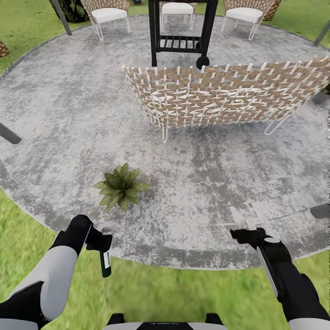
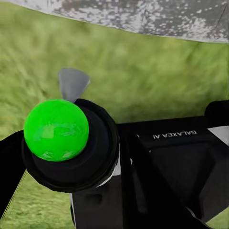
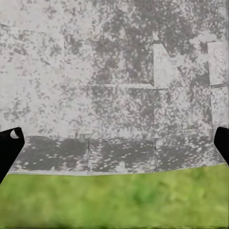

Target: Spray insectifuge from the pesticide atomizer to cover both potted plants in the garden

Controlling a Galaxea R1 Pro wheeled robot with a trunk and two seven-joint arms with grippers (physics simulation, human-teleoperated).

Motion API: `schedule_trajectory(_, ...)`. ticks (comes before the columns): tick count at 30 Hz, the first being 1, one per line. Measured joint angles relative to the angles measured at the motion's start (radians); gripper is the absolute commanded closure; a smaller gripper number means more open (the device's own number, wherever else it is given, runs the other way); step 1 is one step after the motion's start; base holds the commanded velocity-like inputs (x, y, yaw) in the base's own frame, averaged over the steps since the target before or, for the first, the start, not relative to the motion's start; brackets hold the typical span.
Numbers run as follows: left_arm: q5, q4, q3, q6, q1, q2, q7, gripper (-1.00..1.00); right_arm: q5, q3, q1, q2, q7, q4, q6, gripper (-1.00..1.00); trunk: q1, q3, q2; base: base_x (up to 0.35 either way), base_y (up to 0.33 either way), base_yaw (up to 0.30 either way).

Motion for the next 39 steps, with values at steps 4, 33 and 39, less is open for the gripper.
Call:
schedule_trajectory(4, 0.000, -0.001, 0.000, -0.002, 0.000, 0.000, 0.000, 1.00, 0.000, -0.001, 0.000, 0.001, 0.000, 0.000, 0.000, -1.00, 0.000, 0.004, 0.000, -0.136, 0.134, -0.077)
schedule_trajectory(33, 0.002, -0.001, 0.003, -0.003, 0.034, -0.002, -0.001, 1.00, -0.001, 0.000, 0.000, 0.001, 0.000, -0.075, 0.003, -1.00, 0.000, 0.004, 0.000, -0.005, 0.004, -0.001)
schedule_trajectory(39, 0.002, -0.001, 0.003, -0.002, 0.034, -0.002, -0.002, 1.00, -0.001, 0.000, 0.000, 0.001, 0.000, -0.075, 0.003, -1.00, 0.000, 0.013, 0.000, 0.000, 0.000, 0.000)
